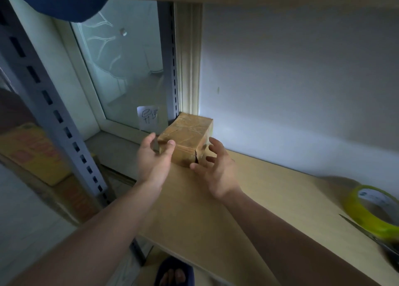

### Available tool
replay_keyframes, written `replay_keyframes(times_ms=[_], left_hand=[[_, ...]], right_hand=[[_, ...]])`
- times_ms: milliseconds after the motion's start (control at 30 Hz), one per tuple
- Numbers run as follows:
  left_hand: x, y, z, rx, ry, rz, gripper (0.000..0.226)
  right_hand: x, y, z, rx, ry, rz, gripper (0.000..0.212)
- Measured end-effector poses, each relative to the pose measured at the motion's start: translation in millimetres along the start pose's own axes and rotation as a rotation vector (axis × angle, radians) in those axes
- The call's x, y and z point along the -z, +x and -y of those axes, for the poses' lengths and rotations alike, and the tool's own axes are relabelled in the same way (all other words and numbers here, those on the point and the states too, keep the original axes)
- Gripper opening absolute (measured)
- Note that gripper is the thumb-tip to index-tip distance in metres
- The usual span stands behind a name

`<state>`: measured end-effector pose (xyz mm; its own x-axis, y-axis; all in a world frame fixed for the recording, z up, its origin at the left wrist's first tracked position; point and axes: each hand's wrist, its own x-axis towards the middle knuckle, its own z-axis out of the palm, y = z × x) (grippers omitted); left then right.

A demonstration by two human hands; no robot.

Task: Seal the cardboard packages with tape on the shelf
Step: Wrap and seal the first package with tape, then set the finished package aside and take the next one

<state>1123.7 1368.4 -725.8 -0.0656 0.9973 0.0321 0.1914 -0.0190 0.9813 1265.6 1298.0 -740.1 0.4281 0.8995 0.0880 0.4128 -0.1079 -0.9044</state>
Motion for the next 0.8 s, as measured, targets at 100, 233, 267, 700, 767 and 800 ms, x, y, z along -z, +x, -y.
replay_keyframes(times_ms=[100,233,267,700,767,800], left_hand=[[7.2,-15.5,-13.2,-0.207,0.177,-0.026,0.054],[4.3,-45.8,-34.7,-0.45,0.241,0.07,0.043],[1.1,-53.4,-40.3,-0.467,0.248,0.099,0.042],[-90.6,-140.2,-74.7,-0.784,0.258,0.581,0.05],[-111.5,-157.0,-81.6,-0.81,0.227,0.622,0.049],[-121.4,-165.5,-84.7,-0.822,0.214,0.641,0.049]], right_hand=[[15.8,-10.5,-0.2,0.057,-0.099,-0.009,0.088],[46.0,-27.9,3.5,0.116,-0.136,-0.057,0.089],[56.1,-34.6,4.6,0.125,-0.136,-0.064,0.089],[202.8,-122.2,-6.0,0.221,-0.352,-0.168,0.089],[227.0,-139.2,-11.0,0.198,-0.348,-0.222,0.088],[238.4,-147.3,-14.0,0.184,-0.35,-0.245,0.088]])
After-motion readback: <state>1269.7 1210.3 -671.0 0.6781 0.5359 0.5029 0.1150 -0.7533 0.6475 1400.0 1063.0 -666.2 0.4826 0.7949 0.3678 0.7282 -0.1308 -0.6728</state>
